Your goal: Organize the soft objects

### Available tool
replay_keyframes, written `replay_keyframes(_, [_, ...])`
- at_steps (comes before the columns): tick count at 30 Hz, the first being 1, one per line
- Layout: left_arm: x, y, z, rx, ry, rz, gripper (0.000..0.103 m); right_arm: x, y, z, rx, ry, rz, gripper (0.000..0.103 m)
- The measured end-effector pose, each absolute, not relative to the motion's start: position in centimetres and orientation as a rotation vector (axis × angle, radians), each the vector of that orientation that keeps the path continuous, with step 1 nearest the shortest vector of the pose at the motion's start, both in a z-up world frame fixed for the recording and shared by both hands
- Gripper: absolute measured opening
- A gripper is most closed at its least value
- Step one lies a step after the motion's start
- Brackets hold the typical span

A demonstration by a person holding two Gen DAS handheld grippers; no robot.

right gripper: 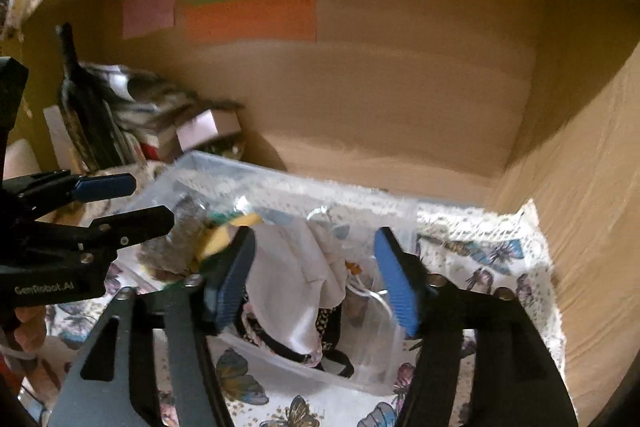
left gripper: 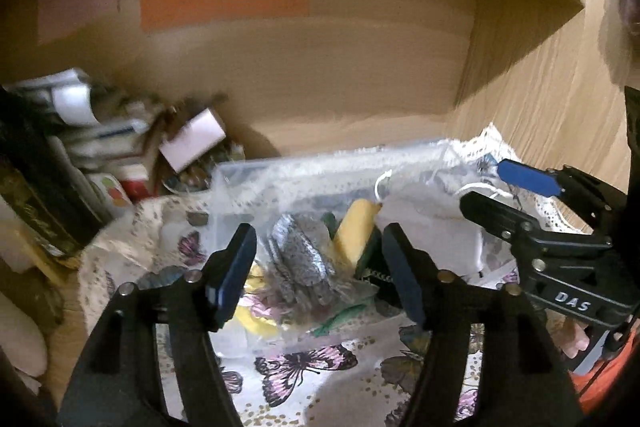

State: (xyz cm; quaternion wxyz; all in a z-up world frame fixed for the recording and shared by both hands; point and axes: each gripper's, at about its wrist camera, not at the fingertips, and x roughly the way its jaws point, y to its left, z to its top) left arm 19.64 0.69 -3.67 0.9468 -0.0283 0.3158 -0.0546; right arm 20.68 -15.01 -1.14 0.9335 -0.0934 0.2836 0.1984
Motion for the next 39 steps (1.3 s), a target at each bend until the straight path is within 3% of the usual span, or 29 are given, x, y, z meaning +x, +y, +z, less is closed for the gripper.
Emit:
replay_keyframes(3, [17.8, 0.4, -2.1, -0.042, 0.581, -0.103, 0.073, 19.0, -15.5, 0.5, -0.177, 0.523, 0.414, 0.071])
replay_keyframes(7, [15.2, 0.3, -0.1, -0.028, 0.488, -0.084, 0.094, 16.4, -16.1, 2.6, -0.149, 0.445, 0.431, 0.077])
replay_keyframes(9, [14.1, 0.3, 0.7, -0.027, 0.45, -0.073, 0.098, 15.0, -16.3, 3.5, -0.139, 0.398, 0.436, 0.081])
replay_keyframes(12, [12.4, 0.1, 1.8, -0.024, 0.406, -0.064, 0.101, 13.0, -16.5, 4.6, -0.139, 0.348, 0.448, 0.085])
replay_keyframes(17, [10.2, -0.2, 2.5, -0.01, 0.35, -0.034, 0.102, 10.5, -16.5, 5.4, -0.147, 0.291, 0.446, 0.103])
replay_keyframes(39, [6.3, 0.0, 2.6, -0.048, 0.291, -0.024, 0.103, 7.8, -17.0, 5.9, -0.093, 0.282, 0.449, 0.103])
